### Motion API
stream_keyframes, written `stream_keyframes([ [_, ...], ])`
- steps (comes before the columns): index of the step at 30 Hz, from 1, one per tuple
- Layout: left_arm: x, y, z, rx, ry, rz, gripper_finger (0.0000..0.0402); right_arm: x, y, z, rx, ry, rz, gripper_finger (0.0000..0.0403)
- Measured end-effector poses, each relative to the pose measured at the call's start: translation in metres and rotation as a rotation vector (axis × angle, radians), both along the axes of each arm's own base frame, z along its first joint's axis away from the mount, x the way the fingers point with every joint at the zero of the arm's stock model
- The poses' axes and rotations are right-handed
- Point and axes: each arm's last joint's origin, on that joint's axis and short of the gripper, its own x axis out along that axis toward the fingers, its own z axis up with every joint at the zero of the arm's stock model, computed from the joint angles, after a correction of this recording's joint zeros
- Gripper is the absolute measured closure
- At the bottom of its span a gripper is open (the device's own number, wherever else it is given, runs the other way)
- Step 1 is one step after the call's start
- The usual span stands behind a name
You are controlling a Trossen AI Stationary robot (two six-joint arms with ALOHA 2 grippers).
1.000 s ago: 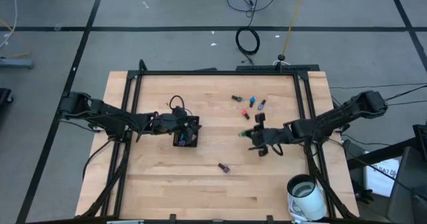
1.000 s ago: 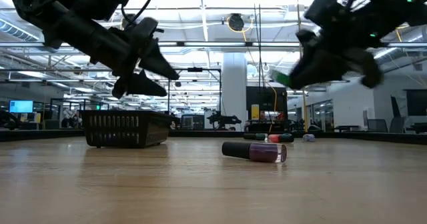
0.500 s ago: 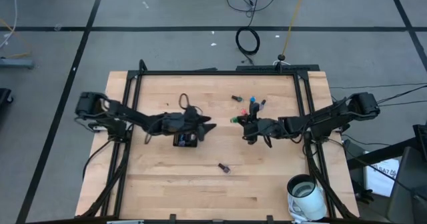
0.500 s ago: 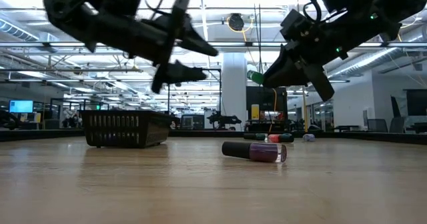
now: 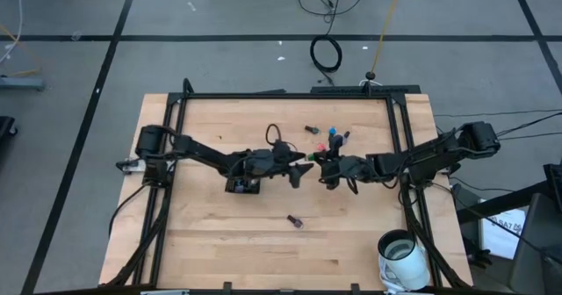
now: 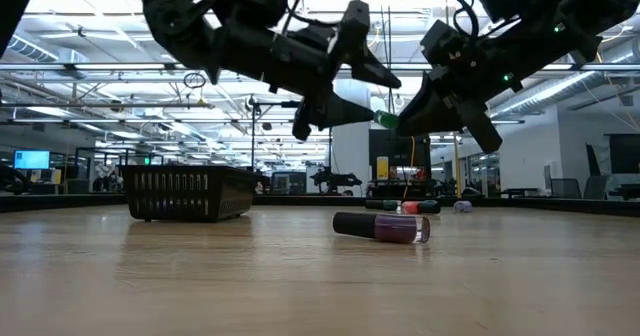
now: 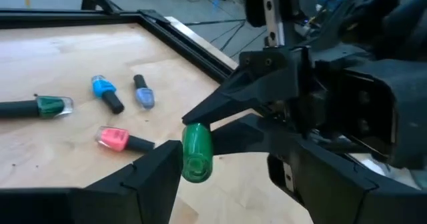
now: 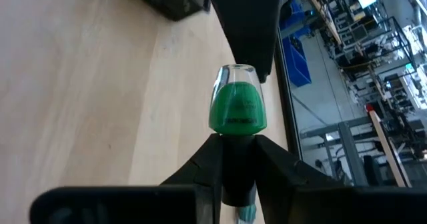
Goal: Pick & Place Nail Polish
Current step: Put the green nail polish into the basket
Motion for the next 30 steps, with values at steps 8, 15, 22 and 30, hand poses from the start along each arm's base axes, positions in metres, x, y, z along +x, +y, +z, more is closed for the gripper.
stream_keyframes([
  [8, 0.004, 0.003, -0.005, 0.004, 0.027, 0.038, 0.0133, 0.002, 0.006, 0.005, 0.002, -0.042, 0.037, 0.0354],
  [15, 0.004, 0.008, -0.005, -0.030, 0.020, 0.056, 0.0133, 0.004, 0.010, 0.010, -0.017, -0.092, 0.060, 0.0354],
  [22, 0.004, 0.009, -0.004, -0.046, 0.008, 0.058, 0.0133, 0.004, 0.010, 0.010, -0.010, -0.099, 0.054, 0.0354],
  [30, 0.005, 0.007, -0.004, -0.088, -0.002, 0.021, 0.0208, 0.004, 0.010, 0.010, -0.008, -0.098, 0.053, 0.0354],
])
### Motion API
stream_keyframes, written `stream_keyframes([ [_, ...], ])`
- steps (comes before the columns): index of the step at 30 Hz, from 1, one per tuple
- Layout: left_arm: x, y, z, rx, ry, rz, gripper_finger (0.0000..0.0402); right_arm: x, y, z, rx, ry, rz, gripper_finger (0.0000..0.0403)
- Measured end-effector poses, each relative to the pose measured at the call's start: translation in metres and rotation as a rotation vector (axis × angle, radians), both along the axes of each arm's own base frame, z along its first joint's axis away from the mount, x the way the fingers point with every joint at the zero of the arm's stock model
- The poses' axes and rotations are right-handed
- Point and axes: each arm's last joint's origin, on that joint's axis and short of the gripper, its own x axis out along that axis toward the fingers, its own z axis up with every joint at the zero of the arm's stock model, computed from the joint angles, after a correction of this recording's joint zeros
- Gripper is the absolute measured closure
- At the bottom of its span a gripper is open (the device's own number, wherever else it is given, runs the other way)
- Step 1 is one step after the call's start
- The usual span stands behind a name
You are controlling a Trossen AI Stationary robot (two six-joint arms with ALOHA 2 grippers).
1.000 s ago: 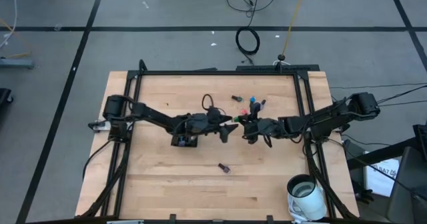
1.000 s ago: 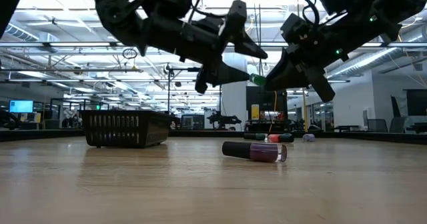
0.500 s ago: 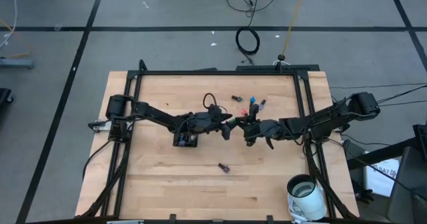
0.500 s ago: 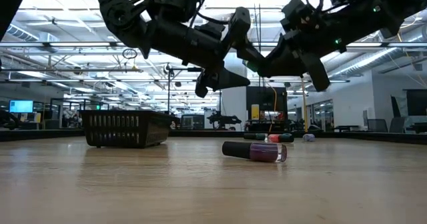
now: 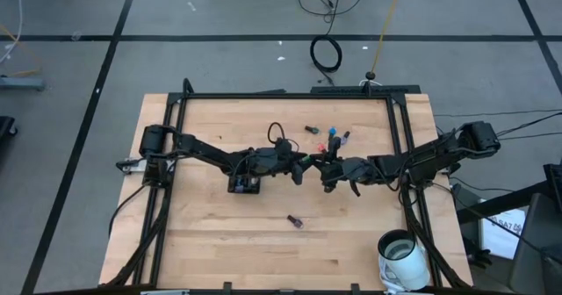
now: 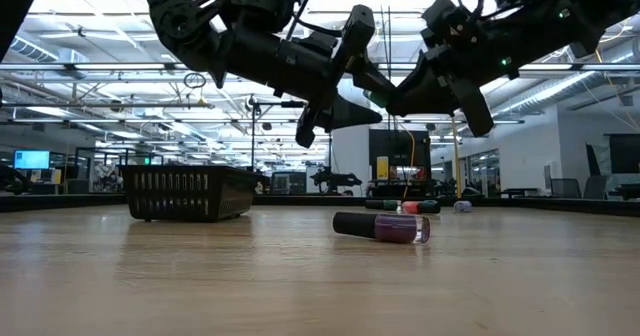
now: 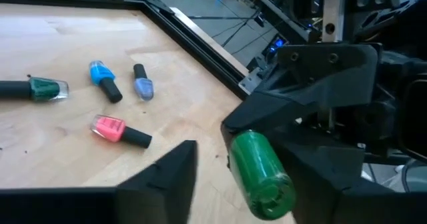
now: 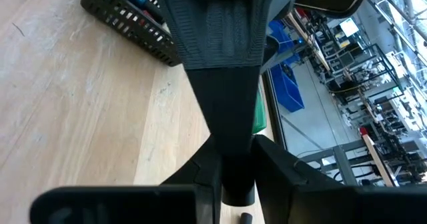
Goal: Pick & Place Nail Polish
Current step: Put the green nail polish into the basket
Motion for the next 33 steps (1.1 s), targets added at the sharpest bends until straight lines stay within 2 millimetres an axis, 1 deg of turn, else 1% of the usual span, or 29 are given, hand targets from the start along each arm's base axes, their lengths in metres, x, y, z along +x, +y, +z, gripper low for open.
stream_keyframes([
  [6, 0.000, 0.000, 0.002, -0.001, -0.018, -0.002, 0.0325, 0.000, 0.000, 0.000, -0.002, 0.000, -0.007, 0.0354],
  [7, 0.000, 0.000, 0.002, 0.001, -0.022, -0.002, 0.0343, 0.000, 0.000, 0.000, -0.004, 0.000, -0.011, 0.0354],
  [8, 0.000, 0.001, 0.002, 0.008, -0.022, -0.003, 0.0353, 0.000, -0.001, 0.000, -0.005, 0.000, -0.014, 0.0354],
  [16, 0.000, 0.003, 0.002, 0.056, -0.011, -0.012, 0.0352, 0.000, -0.001, -0.001, 0.023, -0.007, -0.024, 0.0352],
  [18, -0.001, 0.004, 0.005, 0.085, -0.005, -0.020, 0.0352, -0.001, -0.001, -0.001, 0.052, -0.023, -0.044, 0.0326],
  [22, -0.005, 0.010, 0.017, 0.148, 0.021, -0.013, 0.0352, -0.001, -0.002, 0.000, 0.118, -0.077, -0.136, 0.0240],
  [24, -0.009, 0.013, 0.024, 0.173, 0.045, -0.005, 0.0352, -0.002, -0.002, 0.000, 0.151, -0.094, -0.163, 0.0202],
  [26, -0.014, 0.016, 0.032, 0.193, 0.084, 0.002, 0.0352, -0.004, -0.002, 0.001, 0.184, -0.102, -0.169, 0.0173],
  [29, -0.024, 0.018, 0.045, 0.233, 0.154, 0.038, 0.0352, -0.008, -0.002, 0.005, 0.216, -0.112, -0.179, 0.0146],
  [33, -0.040, 0.010, 0.056, 0.284, 0.268, 0.098, 0.0352, -0.016, -0.004, 0.015, 0.248, -0.140, -0.197, 0.0136],
])
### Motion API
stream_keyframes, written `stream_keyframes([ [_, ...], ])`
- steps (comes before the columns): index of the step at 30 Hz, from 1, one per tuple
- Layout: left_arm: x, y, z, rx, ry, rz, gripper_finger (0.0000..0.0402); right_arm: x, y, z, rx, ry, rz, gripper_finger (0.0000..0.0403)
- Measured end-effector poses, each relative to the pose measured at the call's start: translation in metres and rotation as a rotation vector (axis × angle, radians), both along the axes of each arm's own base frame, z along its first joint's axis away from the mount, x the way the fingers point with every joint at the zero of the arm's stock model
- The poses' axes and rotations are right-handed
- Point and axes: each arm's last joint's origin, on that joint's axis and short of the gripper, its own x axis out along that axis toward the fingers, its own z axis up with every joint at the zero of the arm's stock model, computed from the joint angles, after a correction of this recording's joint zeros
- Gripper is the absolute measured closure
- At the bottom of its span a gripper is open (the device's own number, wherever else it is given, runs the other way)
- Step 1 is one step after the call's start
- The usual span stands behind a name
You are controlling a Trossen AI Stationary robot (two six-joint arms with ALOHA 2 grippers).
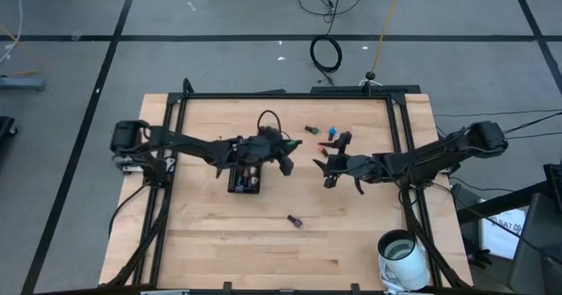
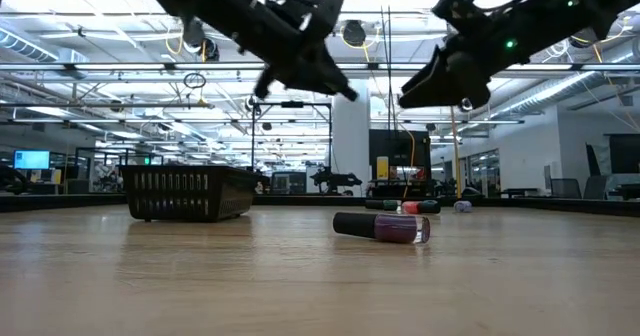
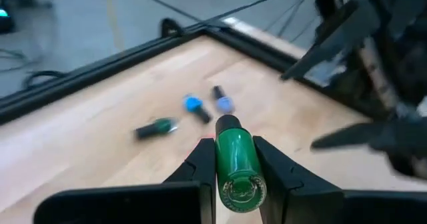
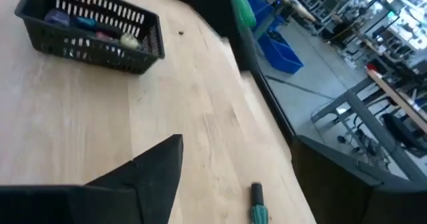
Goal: Pick & Place Nail Polish
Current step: Put the green nail polish into the basket
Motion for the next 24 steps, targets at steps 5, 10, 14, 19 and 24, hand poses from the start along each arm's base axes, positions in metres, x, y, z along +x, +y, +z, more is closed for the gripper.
stream_keyframes([
  [5, -0.025, -0.026, 0.001, 0.077, 0.083, 0.180, 0.0352, -0.015, -0.002, 0.014, 0.050, -0.031, -0.020, 0.0147],
  [10, -0.055, -0.065, -0.021, 0.155, 0.094, 0.359, 0.0352, -0.030, -0.005, 0.021, 0.090, -0.091, -0.033, 0.0160],
  [14, -0.077, -0.087, -0.038, 0.107, 0.086, 0.418, 0.0352, -0.040, -0.007, 0.019, 0.095, -0.124, -0.036, 0.0166],
  [19, -0.101, -0.097, -0.060, -0.015, 0.106, 0.467, 0.0352, -0.046, -0.012, 0.017, 0.098, -0.189, -0.051, 0.0173],
  [24, -0.111, -0.095, -0.081, -0.128, 0.116, 0.487, 0.0352, -0.047, -0.014, 0.014, 0.101, -0.219, -0.055, 0.0177],
])
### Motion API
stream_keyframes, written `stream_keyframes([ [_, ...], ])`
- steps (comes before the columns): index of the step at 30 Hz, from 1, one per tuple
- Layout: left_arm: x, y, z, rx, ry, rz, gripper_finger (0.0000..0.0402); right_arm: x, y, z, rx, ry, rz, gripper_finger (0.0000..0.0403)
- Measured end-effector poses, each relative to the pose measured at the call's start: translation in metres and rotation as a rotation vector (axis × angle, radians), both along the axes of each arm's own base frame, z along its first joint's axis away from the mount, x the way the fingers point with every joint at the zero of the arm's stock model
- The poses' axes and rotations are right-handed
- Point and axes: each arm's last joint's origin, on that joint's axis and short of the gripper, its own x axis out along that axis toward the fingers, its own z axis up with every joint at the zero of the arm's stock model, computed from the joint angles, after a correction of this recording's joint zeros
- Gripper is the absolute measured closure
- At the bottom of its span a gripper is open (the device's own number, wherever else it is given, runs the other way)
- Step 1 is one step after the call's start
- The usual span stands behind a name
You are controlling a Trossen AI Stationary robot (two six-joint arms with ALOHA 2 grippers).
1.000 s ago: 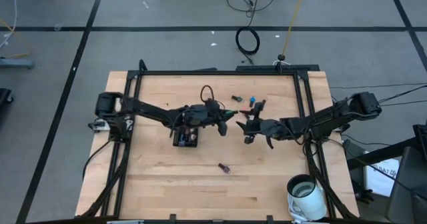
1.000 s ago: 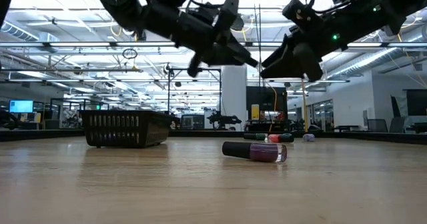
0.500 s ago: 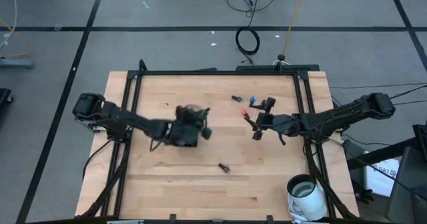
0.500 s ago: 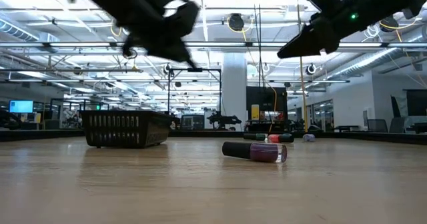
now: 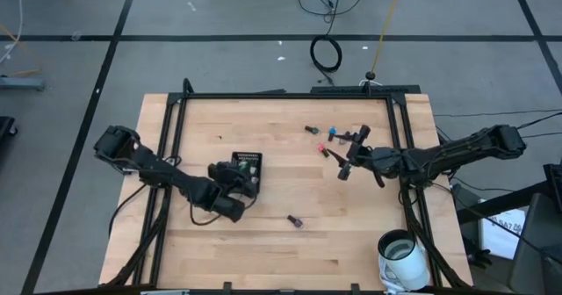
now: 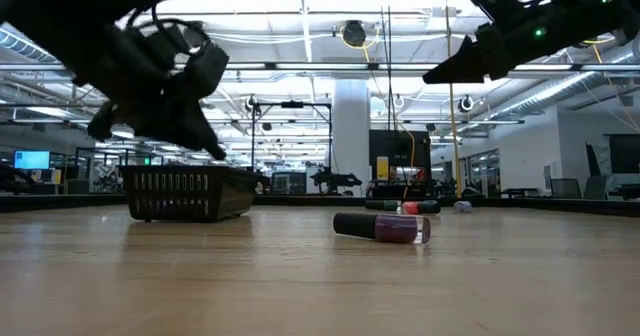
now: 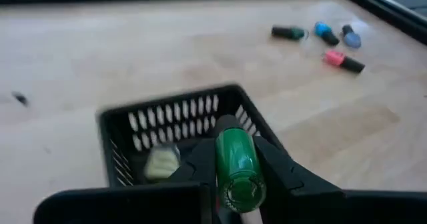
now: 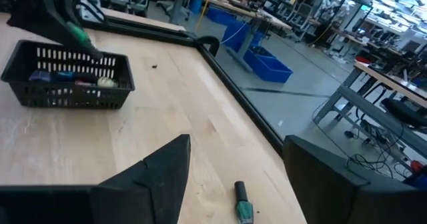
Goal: Pick & Place Nail Polish
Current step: Put the green nail polish into the basket
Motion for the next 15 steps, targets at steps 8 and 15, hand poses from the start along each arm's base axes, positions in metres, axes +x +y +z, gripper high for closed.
stream_keyframes([
  [8, 0.000, 0.008, -0.010, -0.085, 0.024, 0.022, 0.0348, 0.000, 0.000, 0.000, 0.000, 0.001, 0.002, 0.0177],
  [15, 0.005, 0.017, -0.011, -0.143, 0.059, 0.007, 0.0333, 0.000, 0.000, 0.000, 0.000, 0.002, 0.002, 0.0177],
])
